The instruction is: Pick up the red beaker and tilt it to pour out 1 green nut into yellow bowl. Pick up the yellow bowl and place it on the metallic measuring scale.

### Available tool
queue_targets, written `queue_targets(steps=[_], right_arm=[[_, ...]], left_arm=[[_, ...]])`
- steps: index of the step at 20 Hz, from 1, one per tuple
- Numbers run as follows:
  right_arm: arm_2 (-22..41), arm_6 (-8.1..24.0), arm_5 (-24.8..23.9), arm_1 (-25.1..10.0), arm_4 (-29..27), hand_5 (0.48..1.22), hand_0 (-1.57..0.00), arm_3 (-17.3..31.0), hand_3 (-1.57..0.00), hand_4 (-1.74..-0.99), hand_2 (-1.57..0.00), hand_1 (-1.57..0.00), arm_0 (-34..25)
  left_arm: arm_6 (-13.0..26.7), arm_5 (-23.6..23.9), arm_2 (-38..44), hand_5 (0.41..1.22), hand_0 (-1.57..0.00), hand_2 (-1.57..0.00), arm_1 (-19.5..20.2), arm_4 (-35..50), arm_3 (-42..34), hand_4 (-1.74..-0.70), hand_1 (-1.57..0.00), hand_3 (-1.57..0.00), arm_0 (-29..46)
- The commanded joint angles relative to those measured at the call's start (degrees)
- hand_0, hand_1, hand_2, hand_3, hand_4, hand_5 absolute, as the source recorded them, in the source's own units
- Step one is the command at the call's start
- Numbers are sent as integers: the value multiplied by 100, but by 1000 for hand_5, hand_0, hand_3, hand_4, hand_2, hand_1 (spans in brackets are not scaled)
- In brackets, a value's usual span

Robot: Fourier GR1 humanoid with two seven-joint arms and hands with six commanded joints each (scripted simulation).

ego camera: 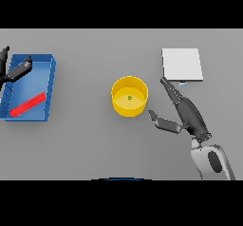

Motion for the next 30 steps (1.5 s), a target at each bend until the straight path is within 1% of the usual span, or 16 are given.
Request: queue_targets(steps=[1,3,5,6,7,9,11,12,15,18,20,22,24,25,26,30], right_arm=[[83,155,100,-163,207,691,1,-10,1,-1268,1,1,-159],[330,234,305,-471,671,677,1,114,1,-1282,1,1,-519],[628,211,483,-665,1105,669,1,315,1,-1278,1,1,-951],[732,212,637,-797,1260,668,1,437,1,-1276,1,1,-1214],[861,184,744,-843,1387,666,1,498,1,-1276,1,1,-1390],[1022,-20,988,-979,1481,662,1,649,1,-1269,1,1,-1637],[1185,-30,1127,-935,1593,656,1,927,1,-1273,1,1,-1920],[1258,-97,1239,-958,1607,656,1,941,1,-1274,1,1,-1989],[1466,-191,1475,-980,1753,677,1,1311,1,-1277,1,1,-2383],[1633,-333,1669,-892,1791,686,1,1671,1,-1255,1,1,-2731],[1753,-433,1737,-812,1830,686,1,1953,1,-1246,1,1,-2860],[1834,-564,1829,-795,1835,682,1,2095,1,-1243,1,1,-2947],[1939,-514,1943,-749,1901,679,1,2294,1,-1260,1,1,-3059],[2012,-571,1947,-758,1953,678,1,2319,1,-1270,1,1,-3045],[2039,-526,1994,-705,1972,674,1,2481,1,-1281,1,1,-3130],[2162,-529,2169,-673,2028,674,1,2643,1,-1303,1,1,-3283]], left_arm=[[-7,13,-8,709,-8,-6,19,-9,-42,-792,-6,-6,15],[9,-3,-5,709,-5,-4,10,18,-44,-795,-3,-3,12],[-34,-38,4,708,-3,-2,-27,14,121,-795,-2,-2,-19],[-37,-15,-11,712,-2,-1,8,-7,44,-793,-1,-1,6],[-42,-54,6,716,-1,-1,-25,20,116,-793,-1,-1,-50],[-96,-38,-2,721,0,0,-29,32,45,-795,0,0,-10],[-50,-22,-39,723,0,0,-55,-4,20,-797,0,0,-59],[-47,-35,-49,723,0,0,-38,-5,4,-798,0,0,-38],[-62,-13,-52,718,1,1,-4,-23,10,-797,1,1,18],[-74,-70,-23,717,1,1,-11,-8,94,-794,1,1,-80],[-103,-68,-28,723,1,1,-57,-19,184,-794,1,1,-96],[-130,-159,-33,729,1,1,-61,-18,234,-795,1,1,-170],[-141,-165,-51,733,1,1,-84,-50,274,-796,1,1,-211],[-124,-197,-36,734,1,1,-51,-33,255,-795,1,1,-227],[-118,-186,-16,734,1,1,-13,-7,210,-797,1,1,-181],[-160,-141,-22,738,1,1,-39,-16,220,-799,1,1,-129]])
